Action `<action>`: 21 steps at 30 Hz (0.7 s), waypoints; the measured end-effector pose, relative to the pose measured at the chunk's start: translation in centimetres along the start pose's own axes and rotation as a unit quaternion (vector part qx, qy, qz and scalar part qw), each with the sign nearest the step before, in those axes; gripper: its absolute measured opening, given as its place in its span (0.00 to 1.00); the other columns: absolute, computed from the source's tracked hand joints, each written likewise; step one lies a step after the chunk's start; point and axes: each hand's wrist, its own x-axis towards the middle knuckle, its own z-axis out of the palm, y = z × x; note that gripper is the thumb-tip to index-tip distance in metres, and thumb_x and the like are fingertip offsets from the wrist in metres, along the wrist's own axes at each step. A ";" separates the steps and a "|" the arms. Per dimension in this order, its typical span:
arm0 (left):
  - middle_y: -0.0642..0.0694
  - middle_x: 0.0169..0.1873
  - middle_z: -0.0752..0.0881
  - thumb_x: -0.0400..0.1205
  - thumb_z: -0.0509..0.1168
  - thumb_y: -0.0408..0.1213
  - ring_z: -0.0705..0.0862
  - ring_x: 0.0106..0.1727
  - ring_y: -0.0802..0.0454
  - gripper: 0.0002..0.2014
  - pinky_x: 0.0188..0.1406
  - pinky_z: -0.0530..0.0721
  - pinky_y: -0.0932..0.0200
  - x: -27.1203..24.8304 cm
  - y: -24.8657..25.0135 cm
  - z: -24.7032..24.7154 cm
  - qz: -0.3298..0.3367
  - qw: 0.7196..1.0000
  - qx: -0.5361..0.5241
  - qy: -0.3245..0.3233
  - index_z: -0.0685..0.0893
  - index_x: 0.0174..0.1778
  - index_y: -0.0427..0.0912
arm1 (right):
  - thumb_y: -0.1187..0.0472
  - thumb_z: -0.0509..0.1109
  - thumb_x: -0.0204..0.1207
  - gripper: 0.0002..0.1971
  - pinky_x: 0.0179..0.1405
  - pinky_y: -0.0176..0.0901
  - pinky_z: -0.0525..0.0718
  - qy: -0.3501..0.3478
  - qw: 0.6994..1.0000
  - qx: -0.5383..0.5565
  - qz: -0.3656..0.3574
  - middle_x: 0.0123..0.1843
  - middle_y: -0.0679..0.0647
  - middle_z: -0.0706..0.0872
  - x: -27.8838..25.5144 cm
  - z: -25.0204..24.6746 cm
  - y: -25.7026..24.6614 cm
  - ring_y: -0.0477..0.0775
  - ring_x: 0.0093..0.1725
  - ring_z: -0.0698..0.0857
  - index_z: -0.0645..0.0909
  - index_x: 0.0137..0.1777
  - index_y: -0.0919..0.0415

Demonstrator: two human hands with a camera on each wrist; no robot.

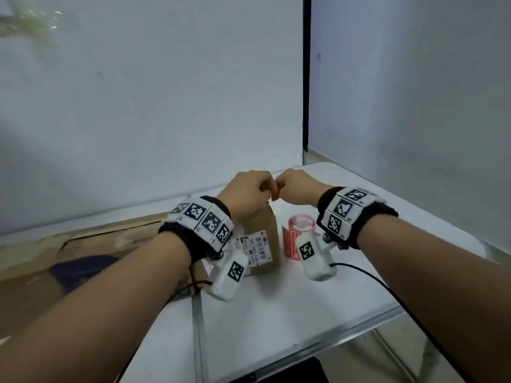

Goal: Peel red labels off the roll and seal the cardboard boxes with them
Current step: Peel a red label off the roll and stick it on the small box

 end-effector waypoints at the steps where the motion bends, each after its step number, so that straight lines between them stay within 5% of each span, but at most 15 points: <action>1: 0.49 0.50 0.89 0.79 0.61 0.32 0.83 0.52 0.53 0.10 0.54 0.78 0.59 -0.3 0.1 0.8 0.003 1.000 0.021 -0.021 0.87 0.49 0.45 | 0.68 0.60 0.78 0.15 0.42 0.38 0.75 -0.014 1.000 -0.019 0.009 0.57 0.58 0.89 -0.6 0.0 0.4 0.52 0.50 0.81 0.89 0.52 0.62; 6: 0.55 0.41 0.80 0.81 0.61 0.45 0.76 0.63 0.47 0.09 0.60 0.73 0.45 -1.5 0.6 3.8 0.002 0.984 0.172 -0.051 0.85 0.51 0.52 | 0.65 0.64 0.77 0.15 0.47 0.42 0.79 -0.077 0.996 0.000 0.045 0.61 0.57 0.86 -3.3 0.5 2.1 0.51 0.51 0.80 0.85 0.61 0.61; 9: 0.53 0.48 0.84 0.80 0.63 0.45 0.69 0.71 0.48 0.07 0.66 0.65 0.45 -1.7 0.5 4.5 0.000 0.980 0.197 -0.036 0.85 0.51 0.54 | 0.57 0.70 0.75 0.15 0.51 0.43 0.80 -0.092 0.995 -0.013 0.023 0.60 0.55 0.84 -4.1 1.0 2.6 0.52 0.54 0.82 0.85 0.60 0.60; 13: 0.53 0.61 0.83 0.79 0.65 0.42 0.65 0.75 0.48 0.08 0.69 0.63 0.44 -2.3 0.4 5.7 0.012 0.976 0.216 -0.016 0.85 0.52 0.55 | 0.55 0.74 0.69 0.05 0.48 0.45 0.82 -0.095 0.990 -0.102 -0.010 0.54 0.52 0.82 -4.1 2.4 3.4 0.56 0.53 0.83 0.82 0.35 0.52; 17: 0.56 0.63 0.83 0.79 0.63 0.40 0.65 0.75 0.50 0.11 0.70 0.61 0.45 -2.6 0.1 6.6 0.013 0.978 0.207 -0.001 0.84 0.54 0.56 | 0.59 0.72 0.72 0.08 0.62 0.56 0.83 -0.032 0.996 -0.075 -0.018 0.64 0.56 0.77 -4.8 3.2 4.9 0.60 0.61 0.80 0.90 0.49 0.55; 21: 0.60 0.69 0.79 0.81 0.62 0.44 0.63 0.78 0.49 0.13 0.72 0.59 0.42 -2.8 0.1 6.6 0.027 0.969 0.245 -0.001 0.84 0.59 0.56 | 0.62 0.73 0.74 0.08 0.58 0.40 0.73 0.015 0.999 0.041 -0.022 0.67 0.54 0.76 -5.9 2.9 6.2 0.50 0.60 0.76 0.88 0.52 0.60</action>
